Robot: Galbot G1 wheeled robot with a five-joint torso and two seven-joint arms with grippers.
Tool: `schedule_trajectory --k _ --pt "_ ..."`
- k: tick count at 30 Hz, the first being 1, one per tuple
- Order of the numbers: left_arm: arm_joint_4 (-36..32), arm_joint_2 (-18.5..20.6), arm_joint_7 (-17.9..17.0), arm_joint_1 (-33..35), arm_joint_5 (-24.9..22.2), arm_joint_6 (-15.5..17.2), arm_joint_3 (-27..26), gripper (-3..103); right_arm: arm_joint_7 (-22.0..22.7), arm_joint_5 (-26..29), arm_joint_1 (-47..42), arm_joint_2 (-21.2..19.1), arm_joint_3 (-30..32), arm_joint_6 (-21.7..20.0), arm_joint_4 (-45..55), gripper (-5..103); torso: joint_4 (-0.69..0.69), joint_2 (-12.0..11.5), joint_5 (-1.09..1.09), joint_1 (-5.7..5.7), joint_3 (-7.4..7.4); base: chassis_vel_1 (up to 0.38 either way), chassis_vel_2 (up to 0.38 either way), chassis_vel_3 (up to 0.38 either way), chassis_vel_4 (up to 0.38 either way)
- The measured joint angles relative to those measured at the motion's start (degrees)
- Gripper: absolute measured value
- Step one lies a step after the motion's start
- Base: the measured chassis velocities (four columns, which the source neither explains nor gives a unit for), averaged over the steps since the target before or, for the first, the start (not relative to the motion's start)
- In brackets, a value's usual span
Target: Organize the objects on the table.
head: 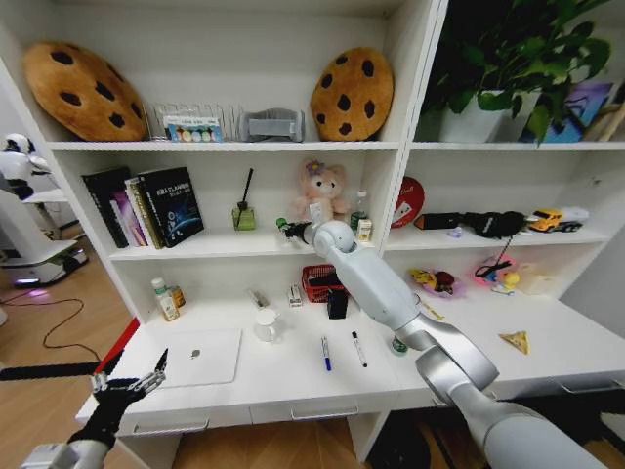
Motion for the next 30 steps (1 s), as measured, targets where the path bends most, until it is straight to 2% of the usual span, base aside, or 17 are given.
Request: schedule_trajectory --k 7,8,10,12,13,16,18,19,20,21,23,24,25,27,29,30 --pt "0.0 0.0 0.0 0.0 0.0 0.0 0.0 100 -0.6 -1.4 0.0 0.5 0.4 2.1 -3.1 30 0.01 0.0 0.00 0.00 -0.01 0.000 0.000 0.000 0.000" --pt "0.0 0.0 0.0 0.0 0.0 0.0 0.0 100 -0.7 -1.5 -0.1 0.3 0.4 2.2 -3.0 39 0.01 0.0 0.00 0.00 0.00 0.000 0.000 0.000 0.000" --pt "0.0 0.0 0.0 0.0 0.0 0.0 0.0 100 -0.9 -1.5 -0.3 -0.5 0.5 2.2 -1.1 51 0.00 0.0 0.00 0.00 0.00 0.000 0.000 0.000 0.000" --pt "0.0 0.0 0.0 0.0 0.0 0.0 0.0 100 -0.9 -1.5 -0.4 -0.8 0.5 2.2 -0.2 51 0.00 0.0 0.00 0.00 0.00 0.000 0.000 0.000 0.000" --pt "0.0 0.0 0.0 0.0 0.0 0.0 0.0 100 -1.0 -1.3 -0.6 -1.4 0.5 2.2 1.5 61 0.00 0.0 0.00 0.00 0.00 0.000 0.000 0.000 0.000" --pt "0.0 0.0 0.0 0.0 0.0 0.0 0.0 100 -1.0 -1.3 -0.7 -1.7 0.5 2.3 2.8 61 0.00 0.0 0.00 0.00 0.00 0.000 0.000 0.000 0.000" --pt "0.0 0.0 0.0 0.0 0.0 0.0 0.0 100 -0.6 -1.2 -1.4 -3.1 0.3 2.8 7.5 73 0.01 0.0 0.00 0.00 0.00 0.000 0.000 0.000 0.000" --pt "0.0 0.0 0.0 0.0 0.0 0.0 0.0 100 0.6 -0.5 -1.9 -4.0 -0.1 2.7 10.4 83 0.01 0.0 0.00 0.00 0.00 0.000 0.000 0.000 0.000" --pt "0.0 0.0 0.0 0.0 0.0 0.0 0.0 100 0.6 -0.5 -1.9 -4.0 -0.1 2.7 10.4 83 0.01 0.0 0.00 0.00 0.00 0.000 0.000 0.000 0.000" --pt "0.0 0.0 0.0 0.0 0.0 0.0 0.0 100 3.3 1.7 -2.7 -5.5 -0.6 2.2 14.0 83 0.02 0.0 0.00 0.00 0.00 0.000 0.000 0.000 0.000" --pt "0.0 0.0 0.0 0.0 0.0 0.0 0.0 100 9.7 6.5 -4.6 -8.3 -1.1 0.9 21.4 94 0.02 0.0 0.00 0.00 0.00 0.000 0.000 0.000 0.000" --pt "0.0 0.0 0.0 0.0 0.0 0.0 0.0 100 9.7 6.5 -4.6 -8.3 -1.1 0.9 21.4 94 0.02 0.0 0.00 0.00 0.00 0.000 0.000 0.000 0.000" --pt "0.0 0.0 0.0 0.0 0.0 0.0 0.0 100 14.2 10.5 -6.7 -11.3 -0.9 -0.4 27.4 97 0.03 0.0 0.00 -0.01 -0.01 0.000 0.000 0.000 0.000" --pt "0.0 0.0 -0.1 0.0 0.0 0.0 0.0 100 18.9 15.2 -11.3 -17.1 1.0 -1.7 35.5 99 0.01 0.0 0.00 -0.01 -0.01 0.000 0.000 0.000 0.000" --pt "0.0 0.0 -0.1 0.0 0.0 0.0 0.0 100 20.2 16.3 -12.9 -18.6 1.7 -1.9 37.3 100 -0.02 0.0 0.00 -0.01 -0.01 0.000 0.000 0.000 0.000" --pt "0.0 0.0 -0.1 0.0 0.0 0.0 0.0 100 22.7 18.3 -16.5 -21.2 3.1 -2.0 40.5 100 -0.03 0.0 0.02 -0.02 -0.02 0.000 0.000 0.000 0.000"
